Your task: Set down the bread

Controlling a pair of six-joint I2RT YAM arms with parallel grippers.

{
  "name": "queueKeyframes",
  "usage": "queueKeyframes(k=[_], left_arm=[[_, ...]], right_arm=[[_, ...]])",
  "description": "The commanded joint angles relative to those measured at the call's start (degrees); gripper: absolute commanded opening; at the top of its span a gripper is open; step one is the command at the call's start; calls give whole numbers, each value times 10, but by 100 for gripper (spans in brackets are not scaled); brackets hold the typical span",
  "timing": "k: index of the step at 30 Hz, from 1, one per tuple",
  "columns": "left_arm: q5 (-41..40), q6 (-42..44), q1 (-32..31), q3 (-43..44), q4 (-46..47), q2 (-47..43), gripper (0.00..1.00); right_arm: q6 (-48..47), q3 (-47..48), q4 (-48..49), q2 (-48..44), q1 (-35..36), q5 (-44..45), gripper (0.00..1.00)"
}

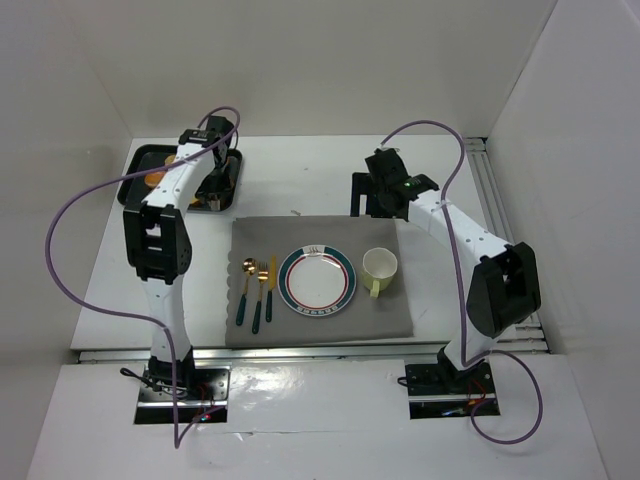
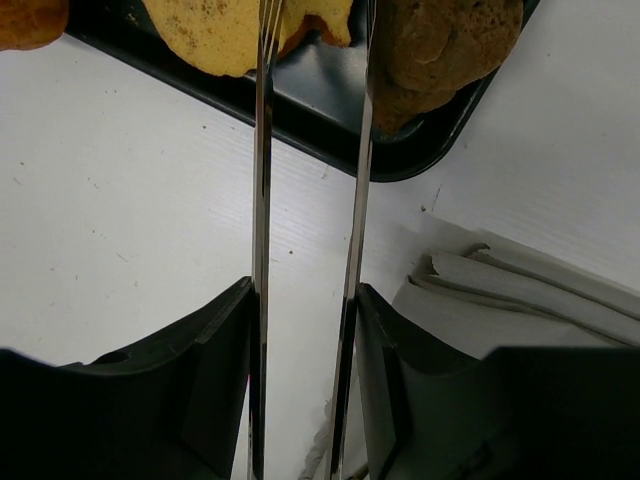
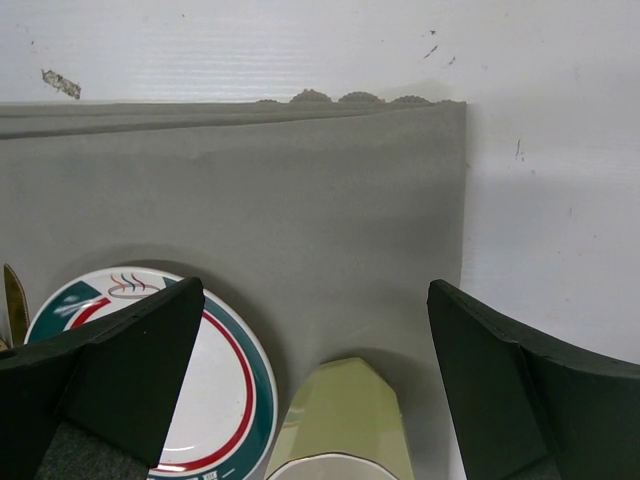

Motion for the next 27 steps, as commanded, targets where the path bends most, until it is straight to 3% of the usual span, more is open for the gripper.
queueKeyframes(k=[1, 10, 16, 23, 27], left_arm=[[-35, 4, -7, 37, -10, 9, 54], [-93, 14, -12, 55, -32, 37, 55], [-98, 14, -18, 61, -43, 37, 55], [-115, 14, -24, 67, -49, 48, 62], [-115, 14, -24, 74, -54, 60, 60]], right_arm=[[1, 27, 18, 0, -3, -5, 100], [1, 27, 23, 11, -3, -5, 100], [1, 33, 23, 16, -3, -10, 100], [1, 33, 23, 16, -3, -10, 100], [1, 33, 23, 21, -3, -15, 100]])
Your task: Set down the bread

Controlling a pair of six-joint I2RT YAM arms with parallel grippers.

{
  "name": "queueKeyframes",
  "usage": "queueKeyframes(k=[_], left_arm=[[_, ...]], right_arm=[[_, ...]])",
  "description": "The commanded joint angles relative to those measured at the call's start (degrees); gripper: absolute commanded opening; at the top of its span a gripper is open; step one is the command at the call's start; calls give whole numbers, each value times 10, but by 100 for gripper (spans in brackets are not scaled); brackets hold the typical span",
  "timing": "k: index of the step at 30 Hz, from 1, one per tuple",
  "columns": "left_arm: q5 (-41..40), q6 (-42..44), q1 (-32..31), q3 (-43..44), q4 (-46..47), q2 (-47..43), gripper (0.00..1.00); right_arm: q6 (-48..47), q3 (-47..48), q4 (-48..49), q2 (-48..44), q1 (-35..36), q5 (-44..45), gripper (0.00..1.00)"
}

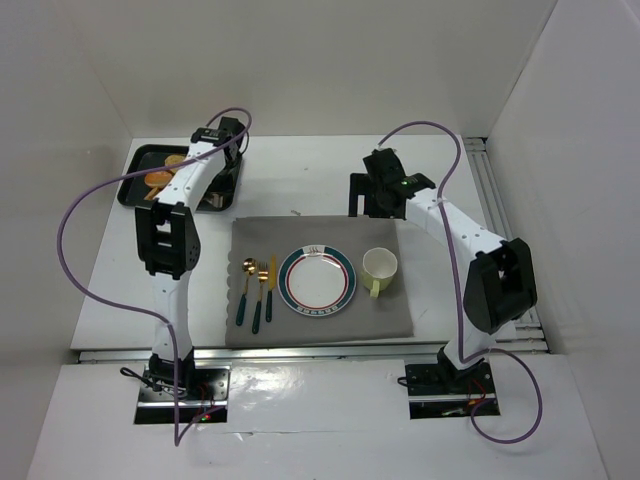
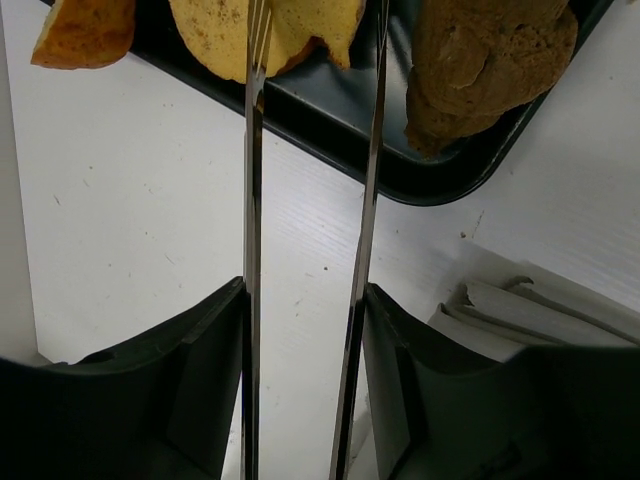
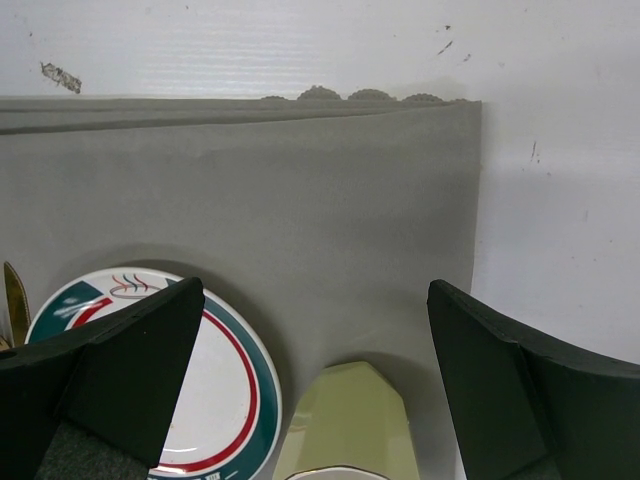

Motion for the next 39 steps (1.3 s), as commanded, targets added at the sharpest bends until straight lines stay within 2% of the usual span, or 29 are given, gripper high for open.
queueKeyframes(k=[1, 4, 5, 12, 19, 33, 37, 39], left_arm=[[-21, 11, -2, 20, -14, 14, 58], [-21, 11, -2, 31, -21, 19, 51], [-26, 11, -2, 31, -21, 19, 43], [-40, 11, -2, 31, -21, -1, 19], [-35, 6, -2, 67, -62, -39, 0], [-51, -20, -2, 43, -105, -173, 0], [-29, -20, -41, 10, -116, -233, 0], [-14, -29, -98, -23, -116, -279, 0]], right_arm=[[1, 26, 22, 5, -3, -4, 100], [1, 26, 22, 10, -3, -4, 100], [1, 26, 22, 10, -3, -4, 100], [1, 26, 28, 10, -3, -4, 100], [-4, 26, 28, -1, -3, -4, 100], [1, -5, 38, -45, -3, -21, 100], [-5, -5, 33, -73, -3, -3, 100], [-11, -5, 28, -89, -3, 15, 100]])
